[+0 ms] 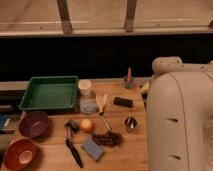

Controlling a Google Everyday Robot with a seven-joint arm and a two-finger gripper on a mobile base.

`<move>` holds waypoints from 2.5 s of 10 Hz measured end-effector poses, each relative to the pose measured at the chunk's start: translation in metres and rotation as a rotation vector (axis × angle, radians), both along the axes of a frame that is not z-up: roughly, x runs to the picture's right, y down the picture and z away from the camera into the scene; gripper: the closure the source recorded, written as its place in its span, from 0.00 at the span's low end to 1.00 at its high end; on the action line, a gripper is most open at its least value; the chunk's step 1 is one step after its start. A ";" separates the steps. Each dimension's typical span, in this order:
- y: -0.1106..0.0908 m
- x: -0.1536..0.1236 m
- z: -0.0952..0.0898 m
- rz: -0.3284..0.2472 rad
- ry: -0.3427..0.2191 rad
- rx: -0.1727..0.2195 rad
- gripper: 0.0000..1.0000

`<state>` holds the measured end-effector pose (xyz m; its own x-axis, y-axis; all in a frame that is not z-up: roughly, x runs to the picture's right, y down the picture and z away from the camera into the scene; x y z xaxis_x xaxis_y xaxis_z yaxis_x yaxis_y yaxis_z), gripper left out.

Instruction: Place apple in table surface

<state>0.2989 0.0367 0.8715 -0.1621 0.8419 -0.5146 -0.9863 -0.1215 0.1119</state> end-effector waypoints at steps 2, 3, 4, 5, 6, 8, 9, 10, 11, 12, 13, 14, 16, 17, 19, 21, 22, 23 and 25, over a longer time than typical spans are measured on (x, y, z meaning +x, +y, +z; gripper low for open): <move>0.000 0.000 0.000 0.000 0.000 0.000 0.20; 0.000 0.000 0.000 0.000 0.000 0.000 0.20; 0.000 0.000 0.000 0.000 0.000 0.000 0.20; 0.000 0.000 0.000 0.000 0.000 0.000 0.20; 0.000 0.000 0.000 0.000 0.000 0.000 0.20; 0.000 0.000 0.000 0.000 0.000 -0.001 0.20; 0.000 0.000 0.000 0.000 0.000 -0.001 0.20; 0.000 0.000 0.000 0.000 0.000 -0.001 0.20; 0.000 -0.002 -0.001 -0.024 -0.012 0.001 0.20; -0.002 -0.008 -0.004 -0.050 -0.032 0.009 0.20; 0.000 -0.020 -0.010 -0.092 -0.061 0.016 0.20; 0.001 -0.037 -0.016 -0.131 -0.091 0.025 0.20; 0.007 -0.094 -0.039 -0.232 -0.182 0.057 0.20; 0.014 -0.129 -0.056 -0.287 -0.237 0.078 0.20; 0.029 -0.186 -0.080 -0.374 -0.342 0.092 0.20; 0.049 -0.230 -0.104 -0.468 -0.445 0.092 0.20; 0.051 -0.233 -0.107 -0.478 -0.455 0.093 0.20; 0.051 -0.234 -0.106 -0.483 -0.456 0.094 0.20; 0.051 -0.234 -0.106 -0.481 -0.456 0.093 0.20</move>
<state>0.0653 0.0881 0.7652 0.4586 0.8104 -0.3645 -0.8793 0.3544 -0.3183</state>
